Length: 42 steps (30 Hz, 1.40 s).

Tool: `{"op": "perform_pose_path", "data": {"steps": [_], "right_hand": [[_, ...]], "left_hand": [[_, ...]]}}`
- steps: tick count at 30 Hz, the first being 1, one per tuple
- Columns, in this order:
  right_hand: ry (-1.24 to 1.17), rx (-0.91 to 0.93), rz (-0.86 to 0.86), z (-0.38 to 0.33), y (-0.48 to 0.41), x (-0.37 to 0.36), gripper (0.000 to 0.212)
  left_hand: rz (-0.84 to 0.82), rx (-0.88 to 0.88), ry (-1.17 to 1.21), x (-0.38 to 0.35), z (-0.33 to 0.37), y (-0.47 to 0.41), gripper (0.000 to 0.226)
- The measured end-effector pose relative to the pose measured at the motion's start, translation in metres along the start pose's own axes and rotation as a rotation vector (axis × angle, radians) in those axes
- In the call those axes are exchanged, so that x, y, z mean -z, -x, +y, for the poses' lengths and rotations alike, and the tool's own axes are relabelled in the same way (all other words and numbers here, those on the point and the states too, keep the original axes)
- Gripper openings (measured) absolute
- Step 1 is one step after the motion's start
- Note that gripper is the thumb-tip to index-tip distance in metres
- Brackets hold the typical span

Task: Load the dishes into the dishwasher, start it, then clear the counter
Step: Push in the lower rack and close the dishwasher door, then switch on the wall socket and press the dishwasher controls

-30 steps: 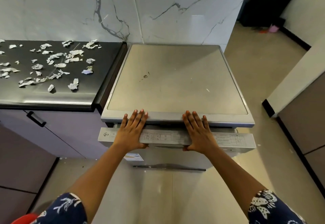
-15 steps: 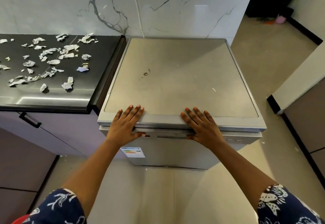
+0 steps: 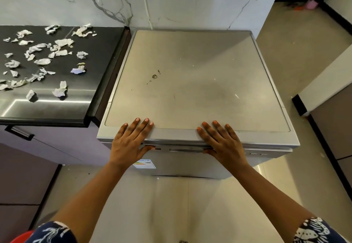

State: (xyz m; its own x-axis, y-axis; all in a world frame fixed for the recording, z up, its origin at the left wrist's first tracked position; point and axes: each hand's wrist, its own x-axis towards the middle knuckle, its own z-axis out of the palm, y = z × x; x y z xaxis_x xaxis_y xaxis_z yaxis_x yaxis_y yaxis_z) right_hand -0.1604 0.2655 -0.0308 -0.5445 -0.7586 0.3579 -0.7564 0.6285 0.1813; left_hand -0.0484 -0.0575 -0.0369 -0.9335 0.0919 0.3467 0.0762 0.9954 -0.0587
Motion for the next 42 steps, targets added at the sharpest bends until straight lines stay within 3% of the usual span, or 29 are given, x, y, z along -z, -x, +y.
{"op": "perform_pose_path", "data": {"steps": [4,11,16,18,24,29,33,35,42], "right_hand": [[-0.034,-0.019,-0.013,-0.001,-0.002,-0.004,0.093],[-0.070,-0.125,-0.159,-0.010,-0.006,0.012,0.096],[-0.040,-0.024,-0.241,0.020,0.000,0.028,0.105],[-0.041,-0.096,-0.254,0.038,0.009,0.031,0.106],[-0.014,-0.093,-0.189,0.043,0.022,0.017,0.096],[-0.059,-0.140,-0.247,0.038,0.023,0.028,0.092],[-0.099,-0.252,-0.193,0.022,0.009,0.042,0.062],[-0.118,-0.232,-0.165,0.010,-0.013,0.046,0.057],[-0.269,-0.212,-0.053,-0.027,-0.156,0.042,0.040]], "left_hand": [[-0.031,0.025,0.006,0.001,0.000,-0.002,0.071],[-0.257,0.144,0.010,0.017,0.009,-0.006,0.074],[-0.268,0.121,-0.001,0.021,0.006,-0.004,0.073],[-0.246,0.131,0.006,0.019,0.008,-0.004,0.074],[-0.138,0.152,0.022,0.007,0.016,-0.003,0.075],[-0.202,0.191,0.067,0.013,0.021,-0.006,0.075],[-0.260,0.164,0.168,0.027,0.021,-0.012,0.077],[-0.268,0.144,0.232,0.039,0.009,-0.014,0.084],[0.075,0.342,0.187,0.079,-0.103,-0.037,0.054]]}}
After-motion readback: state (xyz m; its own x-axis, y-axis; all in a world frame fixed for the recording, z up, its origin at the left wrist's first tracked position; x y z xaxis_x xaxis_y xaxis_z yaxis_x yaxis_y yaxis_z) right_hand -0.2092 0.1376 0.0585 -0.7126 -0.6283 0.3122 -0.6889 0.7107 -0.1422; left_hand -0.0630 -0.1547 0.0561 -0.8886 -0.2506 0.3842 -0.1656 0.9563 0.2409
